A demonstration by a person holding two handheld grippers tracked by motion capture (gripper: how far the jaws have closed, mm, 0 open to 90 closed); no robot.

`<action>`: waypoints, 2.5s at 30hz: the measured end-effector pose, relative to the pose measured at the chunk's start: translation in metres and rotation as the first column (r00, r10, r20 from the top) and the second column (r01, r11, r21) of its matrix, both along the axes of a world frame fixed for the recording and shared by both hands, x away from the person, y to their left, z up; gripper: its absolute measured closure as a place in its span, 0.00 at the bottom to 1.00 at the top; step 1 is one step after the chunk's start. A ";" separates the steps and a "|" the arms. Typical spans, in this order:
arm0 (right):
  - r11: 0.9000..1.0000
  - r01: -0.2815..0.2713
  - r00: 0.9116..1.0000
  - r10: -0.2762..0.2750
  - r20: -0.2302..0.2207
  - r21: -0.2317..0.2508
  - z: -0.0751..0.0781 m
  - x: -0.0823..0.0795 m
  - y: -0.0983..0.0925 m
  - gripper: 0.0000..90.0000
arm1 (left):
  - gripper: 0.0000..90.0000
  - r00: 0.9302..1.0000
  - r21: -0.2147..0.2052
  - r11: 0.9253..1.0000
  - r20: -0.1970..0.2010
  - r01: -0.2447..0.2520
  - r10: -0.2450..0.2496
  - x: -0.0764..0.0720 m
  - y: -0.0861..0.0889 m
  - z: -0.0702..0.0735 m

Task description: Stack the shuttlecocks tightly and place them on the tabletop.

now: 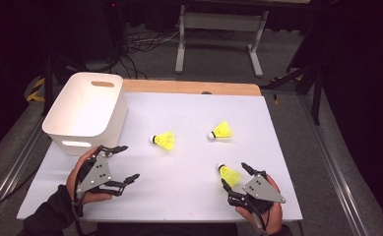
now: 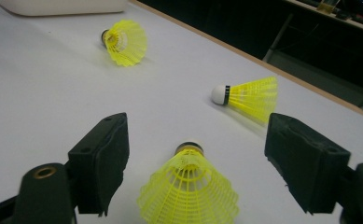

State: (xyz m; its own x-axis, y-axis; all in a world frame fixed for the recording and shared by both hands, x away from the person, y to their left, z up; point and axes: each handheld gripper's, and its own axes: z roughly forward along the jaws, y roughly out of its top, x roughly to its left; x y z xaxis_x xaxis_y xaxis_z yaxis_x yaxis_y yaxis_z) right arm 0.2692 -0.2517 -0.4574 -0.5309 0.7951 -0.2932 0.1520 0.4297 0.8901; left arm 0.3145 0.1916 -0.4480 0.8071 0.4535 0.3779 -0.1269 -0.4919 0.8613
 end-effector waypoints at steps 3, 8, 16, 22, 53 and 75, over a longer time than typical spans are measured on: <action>1.000 -0.005 1.000 0.005 -0.011 0.007 -0.003 -0.003 0.001 0.28 | 0.17 0.999 -0.001 1.000 -0.032 -0.026 0.026 -0.003 0.014 -0.009; 1.000 -0.011 0.999 0.011 -0.038 -0.012 -0.008 -0.009 0.003 0.33 | 0.15 0.997 -0.009 1.000 -0.069 -0.025 0.025 -0.008 0.035 -0.024; 1.000 -0.017 0.996 0.016 -0.090 -0.015 -0.018 -0.014 0.004 0.36 | 0.14 0.989 -0.038 0.995 -0.122 -0.092 0.086 -0.014 0.063 -0.037; 0.998 -0.026 0.991 0.017 -0.136 -0.061 -0.029 -0.007 0.005 0.45 | 0.14 0.985 -0.025 0.991 -0.109 -0.135 0.131 -0.015 0.074 -0.038; 0.998 0.032 0.977 -0.041 -0.211 -0.045 -0.030 0.017 0.008 1.00 | 0.14 0.980 -0.039 0.992 -0.164 -0.118 0.111 -0.005 0.071 -0.042; 1.000 -0.022 0.990 0.022 -0.142 0.004 -0.010 0.019 0.003 1.00 | 0.14 0.979 -0.066 0.990 -0.172 -0.126 0.113 -0.005 0.075 -0.042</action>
